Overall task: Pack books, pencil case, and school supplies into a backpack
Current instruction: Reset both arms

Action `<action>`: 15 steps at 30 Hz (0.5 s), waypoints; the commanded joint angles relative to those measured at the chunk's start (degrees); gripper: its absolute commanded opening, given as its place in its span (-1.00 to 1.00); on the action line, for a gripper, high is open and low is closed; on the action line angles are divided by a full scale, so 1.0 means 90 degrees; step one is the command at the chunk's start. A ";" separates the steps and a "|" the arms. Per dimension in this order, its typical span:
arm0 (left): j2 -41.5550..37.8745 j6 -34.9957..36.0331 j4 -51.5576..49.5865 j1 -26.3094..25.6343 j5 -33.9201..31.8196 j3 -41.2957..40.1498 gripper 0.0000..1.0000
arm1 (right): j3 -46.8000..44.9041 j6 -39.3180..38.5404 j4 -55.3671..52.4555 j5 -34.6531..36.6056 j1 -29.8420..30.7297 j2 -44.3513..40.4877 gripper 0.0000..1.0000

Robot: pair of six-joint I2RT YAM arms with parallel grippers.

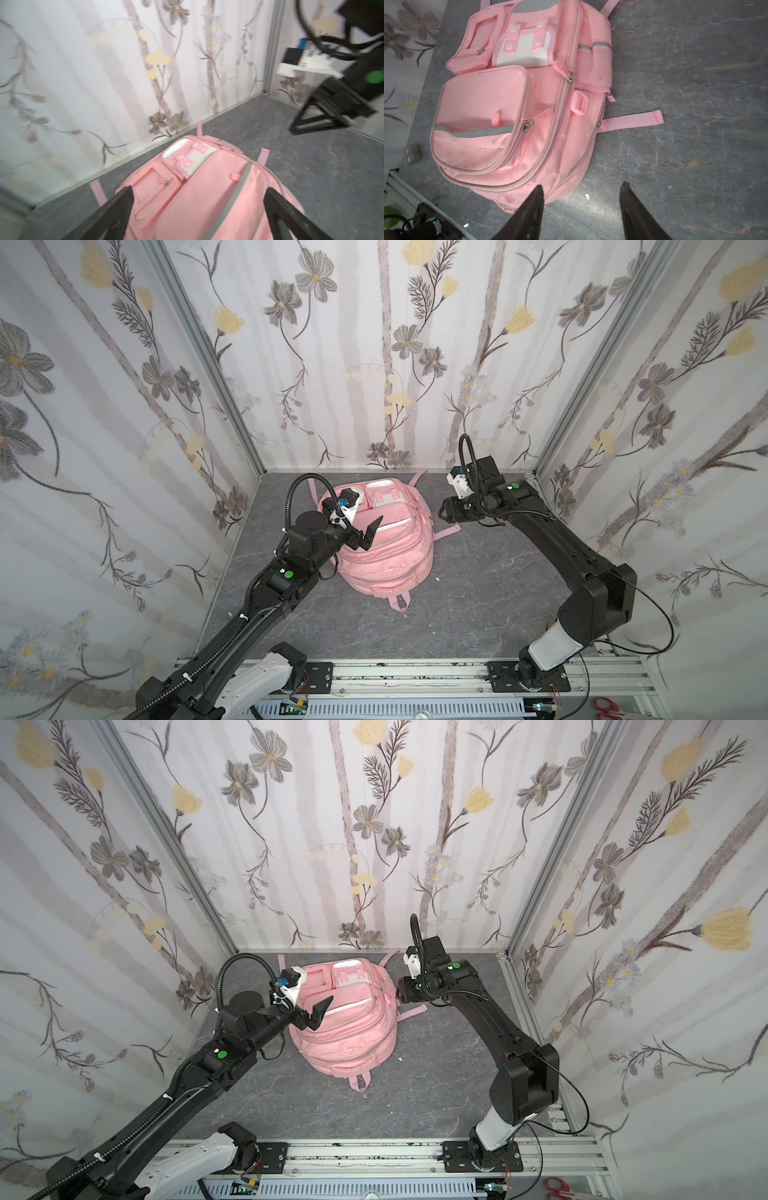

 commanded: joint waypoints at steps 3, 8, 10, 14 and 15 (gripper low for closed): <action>0.0490 -0.0906 0.0915 0.1103 -0.2681 -0.0850 0.93 | -0.2108 0.0261 0.3058 0.1514 -0.0747 -0.1049 0.41; 0.1473 -0.0916 0.2720 0.1758 -0.2831 -0.1860 0.91 | -0.4792 -0.0539 0.6230 0.2296 -0.1103 -0.2035 0.59; 0.1681 -0.1093 0.3400 0.2048 -0.2366 -0.2315 0.91 | -0.5470 -0.0932 0.7177 0.2158 -0.1225 -0.2150 0.60; 0.2216 -0.1446 0.4048 0.2440 -0.1735 -0.2811 0.90 | -0.6195 -0.1597 0.8517 0.2134 -0.1291 -0.2017 0.62; 0.2386 -0.1502 0.4213 0.2486 -0.1605 -0.2889 0.90 | -0.6309 -0.1669 0.8778 0.1987 -0.1337 -0.1958 0.62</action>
